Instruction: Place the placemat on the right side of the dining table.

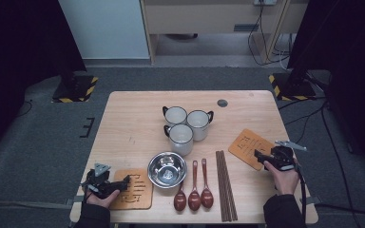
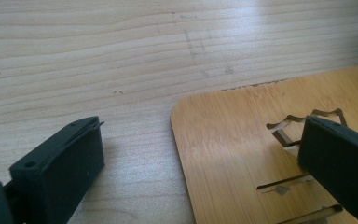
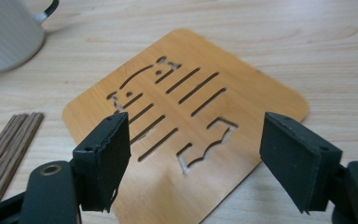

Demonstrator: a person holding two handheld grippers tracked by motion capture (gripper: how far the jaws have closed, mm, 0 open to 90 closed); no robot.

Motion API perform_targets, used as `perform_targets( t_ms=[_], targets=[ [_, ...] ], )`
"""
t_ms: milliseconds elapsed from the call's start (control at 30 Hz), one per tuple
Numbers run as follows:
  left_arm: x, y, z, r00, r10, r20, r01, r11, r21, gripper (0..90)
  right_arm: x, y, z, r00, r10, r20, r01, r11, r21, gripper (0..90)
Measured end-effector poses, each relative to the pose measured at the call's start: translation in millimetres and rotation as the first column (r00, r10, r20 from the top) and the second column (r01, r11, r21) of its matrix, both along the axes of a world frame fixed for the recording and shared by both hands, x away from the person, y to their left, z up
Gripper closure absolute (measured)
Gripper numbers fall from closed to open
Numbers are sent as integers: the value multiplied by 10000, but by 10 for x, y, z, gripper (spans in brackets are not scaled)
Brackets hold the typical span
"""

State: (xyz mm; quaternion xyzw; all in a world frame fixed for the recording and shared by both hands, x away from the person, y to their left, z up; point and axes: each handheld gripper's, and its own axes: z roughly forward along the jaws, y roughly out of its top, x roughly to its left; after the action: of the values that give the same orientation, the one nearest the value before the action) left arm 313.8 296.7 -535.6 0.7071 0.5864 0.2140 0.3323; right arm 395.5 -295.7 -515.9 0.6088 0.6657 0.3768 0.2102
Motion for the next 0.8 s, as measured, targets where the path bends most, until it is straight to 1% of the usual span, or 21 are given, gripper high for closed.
perform_targets(
  t_ms=[33, 67, 100, 167, 233, 300, 333, 367, 400, 433, 467, 533, 633, 800],
  targets=[
    [0, 0, 0, 10000, -2, -1, 2, 10000, 0, 0, 11, -2, -7, 9998, 147, -152, -146, 9999, 12, 248],
    [0, 0, 0, 10000, -2, -1, 2, 10000, -4, 0, 26, 3, -7, 9988, 281, -402, -286, 9995, -125, 243],
    [0, 0, 0, 10000, -5, -4, 5, 10000, 0, 0, 43, 9, -7, 9980, 388, -498, -404, 9987, -313, 234],
    [0, 0, 0, 10000, -1, -2, 1, 10000, -3, 0, 69, 26, 2, 9982, 447, -399, -468, 9975, -536, 233],
    [0, 0, 0, 10000, -4, -1, 4, 10000, -3, 0, 95, 39, 21, 9983, 483, -318, -495, 9980, -393, 220],
    [-1, 3, 1, 10000, -25, -20, 25, 10000, 23, 0, 127, 34, 34, 9981, 561, -266, -571, 9976, -402, 185],
    [-1, 3, 1, 10000, -25, -20, 25, 10000, 23, 0, 127, 34, 34, 9981, 561, -266, -571, 9976, -402, 185],
    [0, 2, 1, 10000, -20, -16, 20, 10000, 18, 0, 139, 31, 37, 9978, 603, -281, -615, 9971, -454, 175],
    [0, 0, 0, 10000, -2, 0, 2, 10000, -5, 0, 154, 23, 27, 9978, 616, -254, -632, 9958, -655, 177],
    [0, 0, 0, 10000, -4, -3, 4, 10000, -1, 0, 155, 25, 20, 9979, 577, -285, -595, 9960, -668, 182],
    [0, 0, 0, 10000, -5, -2, 5, 10000, -1, 0, 155, 27, 1, 9980, 509, -375, -539, 9951, -828, 207],
    [0, 0, 0, 10000, 0, -1, 0, 10000, 1, 0, 161, 38, -39, 9981, 404, -476, -450, 9940, -999, 208],
    [0, 0, 0, 10000, -2, -1, 2, 10000, 2, 0, 165, 59, -89, 9987, 253, -445, -309, 9909, -1307, 207],
    [2, 3, 1, 10000, -33, -18, 33, 10000, 27, 0, 179, 122, -122, 9992, 68, -385, -128, 9874, -1580, 197]
  ],
)
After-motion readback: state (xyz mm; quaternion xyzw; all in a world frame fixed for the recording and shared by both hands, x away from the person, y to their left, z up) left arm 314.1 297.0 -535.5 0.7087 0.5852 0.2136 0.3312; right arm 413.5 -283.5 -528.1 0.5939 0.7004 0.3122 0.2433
